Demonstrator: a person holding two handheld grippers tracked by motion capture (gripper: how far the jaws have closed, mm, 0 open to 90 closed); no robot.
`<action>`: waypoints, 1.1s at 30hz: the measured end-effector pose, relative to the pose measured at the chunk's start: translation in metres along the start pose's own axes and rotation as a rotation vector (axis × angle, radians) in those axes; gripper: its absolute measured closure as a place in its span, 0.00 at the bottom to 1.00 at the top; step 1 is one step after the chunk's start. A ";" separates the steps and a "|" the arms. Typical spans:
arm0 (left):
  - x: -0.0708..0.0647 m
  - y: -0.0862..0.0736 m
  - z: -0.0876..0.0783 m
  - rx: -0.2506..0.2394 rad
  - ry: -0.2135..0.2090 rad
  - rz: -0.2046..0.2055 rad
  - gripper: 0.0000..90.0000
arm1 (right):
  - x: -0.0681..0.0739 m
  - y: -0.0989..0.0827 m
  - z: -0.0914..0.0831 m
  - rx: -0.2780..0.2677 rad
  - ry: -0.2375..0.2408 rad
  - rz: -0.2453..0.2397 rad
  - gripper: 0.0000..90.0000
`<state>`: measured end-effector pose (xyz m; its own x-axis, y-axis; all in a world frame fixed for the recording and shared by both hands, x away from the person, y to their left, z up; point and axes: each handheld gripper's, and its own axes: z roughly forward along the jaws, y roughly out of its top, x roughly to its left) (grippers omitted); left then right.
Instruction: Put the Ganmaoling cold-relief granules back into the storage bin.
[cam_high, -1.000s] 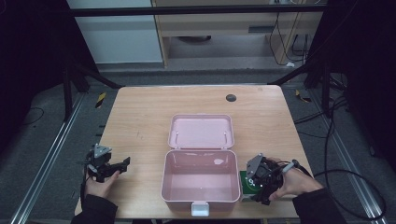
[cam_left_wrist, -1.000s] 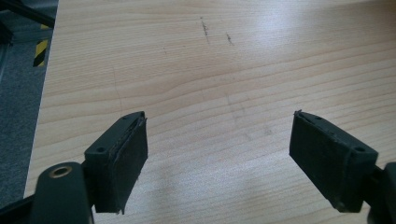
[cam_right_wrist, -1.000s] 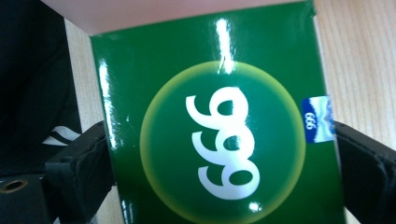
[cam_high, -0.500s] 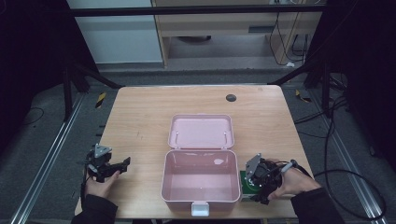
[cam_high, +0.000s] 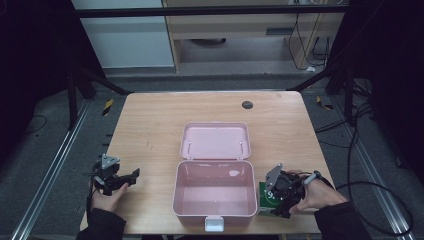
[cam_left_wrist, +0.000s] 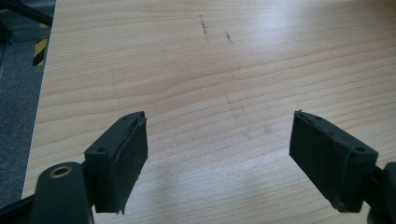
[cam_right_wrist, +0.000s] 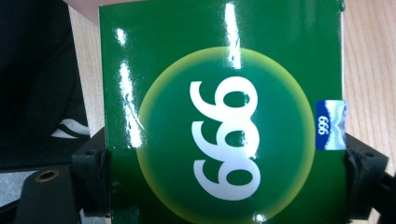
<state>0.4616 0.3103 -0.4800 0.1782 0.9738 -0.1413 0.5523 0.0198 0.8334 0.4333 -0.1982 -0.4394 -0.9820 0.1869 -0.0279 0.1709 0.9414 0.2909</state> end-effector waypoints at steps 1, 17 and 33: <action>0.000 0.000 0.000 0.000 0.000 0.000 0.21 | 0.000 -0.001 -0.003 -0.009 -0.003 0.004 0.18; -0.001 0.000 0.000 0.004 0.001 0.002 0.20 | -0.003 -0.011 -0.056 -0.112 -0.095 0.060 0.18; -0.001 0.000 0.000 0.004 0.002 0.002 0.20 | -0.002 0.002 -0.107 -0.169 -0.154 0.066 0.18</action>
<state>0.4616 0.3096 -0.4801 0.1779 0.9742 -0.1387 0.5555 0.0169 0.8313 0.4270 -0.2269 -0.3361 -0.9430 0.2993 -0.1455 0.2056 0.8677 0.4526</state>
